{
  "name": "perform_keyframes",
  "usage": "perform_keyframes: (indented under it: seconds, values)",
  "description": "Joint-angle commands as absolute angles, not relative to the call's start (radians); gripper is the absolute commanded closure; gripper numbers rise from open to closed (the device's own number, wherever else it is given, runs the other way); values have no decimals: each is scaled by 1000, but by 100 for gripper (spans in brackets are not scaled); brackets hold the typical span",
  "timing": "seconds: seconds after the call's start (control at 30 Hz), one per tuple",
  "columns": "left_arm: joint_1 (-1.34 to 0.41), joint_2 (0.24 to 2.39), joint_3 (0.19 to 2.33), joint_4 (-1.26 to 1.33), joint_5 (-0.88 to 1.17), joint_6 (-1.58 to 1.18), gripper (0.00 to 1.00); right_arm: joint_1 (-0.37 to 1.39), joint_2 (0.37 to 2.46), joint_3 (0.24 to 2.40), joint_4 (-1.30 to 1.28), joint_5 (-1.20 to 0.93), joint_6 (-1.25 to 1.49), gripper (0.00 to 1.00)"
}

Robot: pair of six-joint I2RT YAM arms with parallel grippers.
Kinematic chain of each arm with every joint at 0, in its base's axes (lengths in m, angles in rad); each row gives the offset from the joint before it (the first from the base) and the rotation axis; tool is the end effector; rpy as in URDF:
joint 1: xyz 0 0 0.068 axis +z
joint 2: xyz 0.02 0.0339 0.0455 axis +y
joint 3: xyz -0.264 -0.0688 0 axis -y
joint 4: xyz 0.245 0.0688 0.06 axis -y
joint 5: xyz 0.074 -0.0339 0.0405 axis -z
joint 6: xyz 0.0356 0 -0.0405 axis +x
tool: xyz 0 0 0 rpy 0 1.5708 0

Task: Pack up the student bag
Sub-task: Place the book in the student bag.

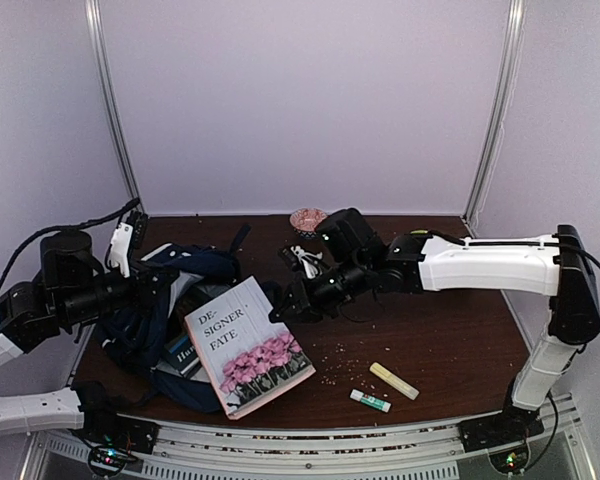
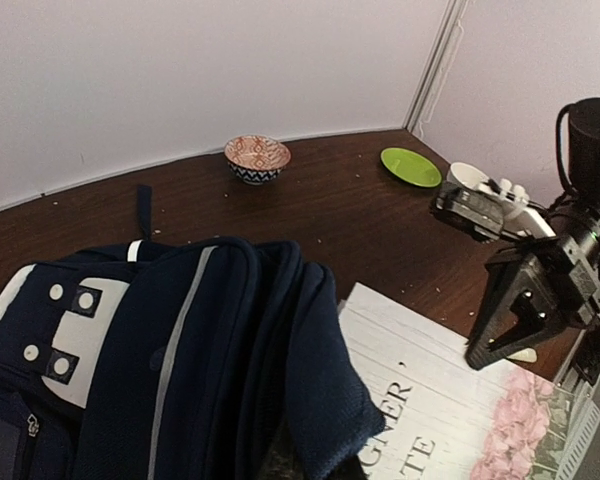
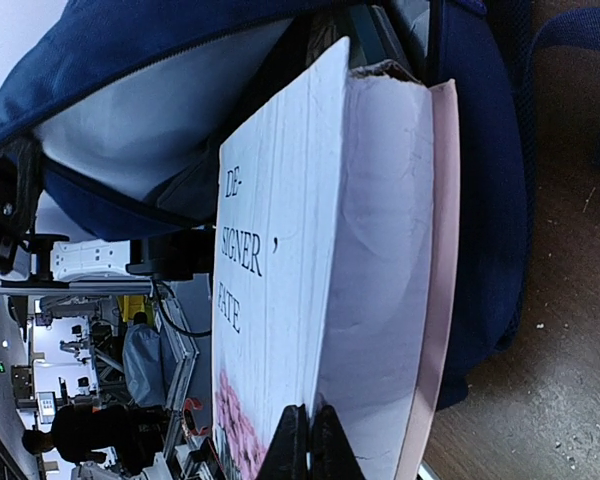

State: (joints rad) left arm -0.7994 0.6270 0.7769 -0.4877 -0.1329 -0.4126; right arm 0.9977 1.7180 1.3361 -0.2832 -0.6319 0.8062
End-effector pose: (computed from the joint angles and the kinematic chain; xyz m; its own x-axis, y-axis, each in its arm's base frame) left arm 0.1028 -0.0990 0.3281 -0.4617 -0.0954 -0.8819 0.4785 0.8104 -0.3381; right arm 0.1934 0.3385 0.2756 -0.9028 -0.3250 -0.2816 -0.4023 0.4068 0.8202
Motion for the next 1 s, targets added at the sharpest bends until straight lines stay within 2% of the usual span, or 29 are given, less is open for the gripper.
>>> perform_keyframes:
  seconds: [0.0, 0.73, 0.97]
  values:
    - [-792, 603, 776, -346, -52, -394, 100, 991, 1788, 1437, -292, -643, 815, 100]
    - [-792, 663, 748, -270, 184, -400, 100, 989, 2057, 1630, -208, -791, 909, 100]
    - [-792, 617, 753, -339, 113, -396, 100, 949, 2010, 1590, -169, -758, 928, 100]
